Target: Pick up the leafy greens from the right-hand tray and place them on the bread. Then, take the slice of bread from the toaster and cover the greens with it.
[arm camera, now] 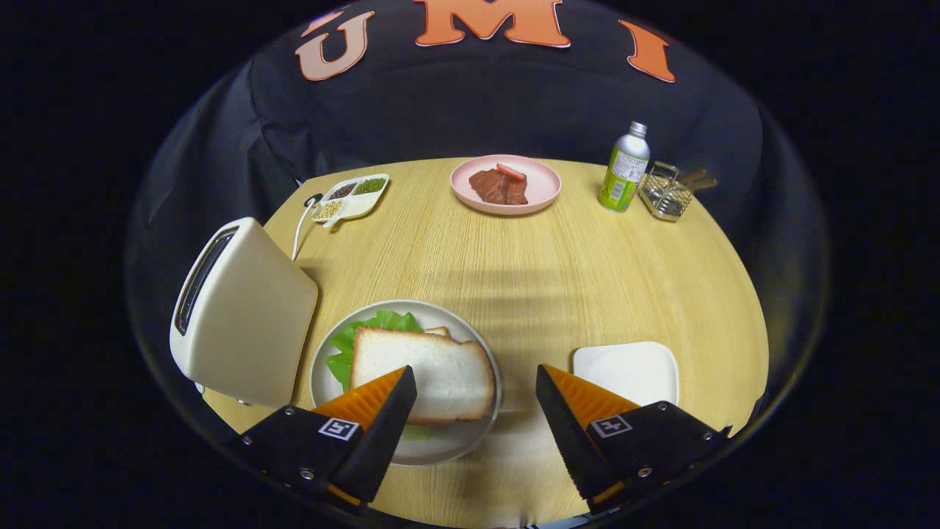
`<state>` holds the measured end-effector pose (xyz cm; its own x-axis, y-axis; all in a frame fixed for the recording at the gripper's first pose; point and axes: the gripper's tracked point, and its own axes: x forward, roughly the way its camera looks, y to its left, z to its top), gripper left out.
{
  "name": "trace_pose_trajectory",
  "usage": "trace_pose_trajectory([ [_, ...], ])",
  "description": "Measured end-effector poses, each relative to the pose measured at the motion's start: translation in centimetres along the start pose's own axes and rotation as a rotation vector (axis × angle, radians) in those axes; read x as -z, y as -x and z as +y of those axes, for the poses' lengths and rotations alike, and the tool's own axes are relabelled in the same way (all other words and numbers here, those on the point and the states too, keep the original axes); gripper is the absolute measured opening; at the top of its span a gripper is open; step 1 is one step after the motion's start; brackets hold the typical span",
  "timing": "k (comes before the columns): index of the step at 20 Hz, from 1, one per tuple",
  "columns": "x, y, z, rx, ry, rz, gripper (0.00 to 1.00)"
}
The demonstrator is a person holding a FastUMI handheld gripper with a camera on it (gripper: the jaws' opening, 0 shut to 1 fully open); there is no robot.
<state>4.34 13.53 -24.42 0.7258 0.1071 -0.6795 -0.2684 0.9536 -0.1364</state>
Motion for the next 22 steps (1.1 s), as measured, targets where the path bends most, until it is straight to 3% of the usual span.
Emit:
trace_pose_trajectory([
  [12,-11.7,11.9,-5.3,0.055,-0.011,-0.345,0.98],
  [22,-16.4,21.6,-9.1,0.122,-0.029,-0.652,0.98],
])
